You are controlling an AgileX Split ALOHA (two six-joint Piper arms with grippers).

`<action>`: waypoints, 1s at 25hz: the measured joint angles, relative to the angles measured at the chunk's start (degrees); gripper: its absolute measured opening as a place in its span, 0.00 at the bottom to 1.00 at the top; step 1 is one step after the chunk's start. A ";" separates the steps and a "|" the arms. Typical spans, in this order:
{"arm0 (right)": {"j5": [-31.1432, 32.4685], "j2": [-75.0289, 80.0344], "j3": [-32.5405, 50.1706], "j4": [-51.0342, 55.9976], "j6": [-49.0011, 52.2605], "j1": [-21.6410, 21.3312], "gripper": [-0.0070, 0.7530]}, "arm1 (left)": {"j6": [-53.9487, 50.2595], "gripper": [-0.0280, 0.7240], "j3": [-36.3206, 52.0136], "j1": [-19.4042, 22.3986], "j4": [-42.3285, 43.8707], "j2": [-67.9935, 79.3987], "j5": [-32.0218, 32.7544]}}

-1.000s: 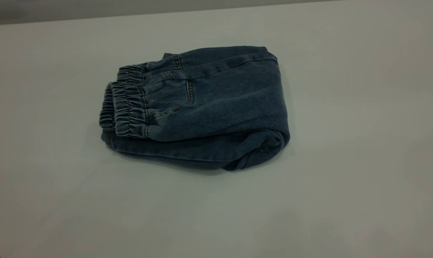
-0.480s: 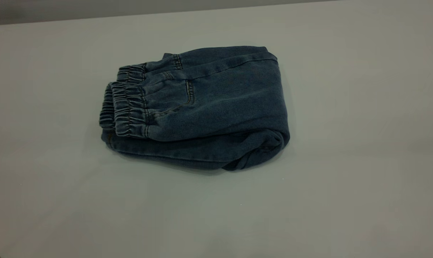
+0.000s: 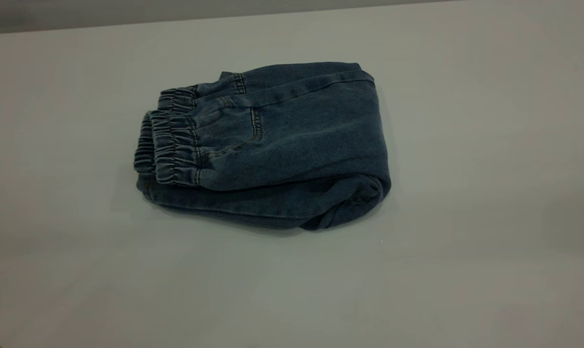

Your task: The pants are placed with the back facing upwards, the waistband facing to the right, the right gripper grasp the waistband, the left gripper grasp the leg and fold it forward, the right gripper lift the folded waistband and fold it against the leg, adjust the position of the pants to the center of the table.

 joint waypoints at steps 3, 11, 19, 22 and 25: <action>0.24 0.00 0.25 0.00 0.00 0.00 0.55 | -2.61 0.58 1.27 0.00 0.05 -1.75 1.82; 0.37 0.00 0.25 0.00 0.00 0.00 0.55 | -3.36 0.58 5.67 0.00 -0.24 -6.56 1.44; 0.49 0.00 0.20 0.00 0.00 0.00 0.55 | -3.24 0.58 5.62 0.00 -0.52 -6.95 1.03; 0.49 0.00 0.20 0.35 -0.31 -1.77 0.55 | -3.14 0.58 5.62 0.00 -0.52 -6.95 1.03; 0.49 0.00 0.20 0.88 -0.37 -7.58 0.55 | -3.07 0.58 5.57 0.00 -0.52 -6.95 1.03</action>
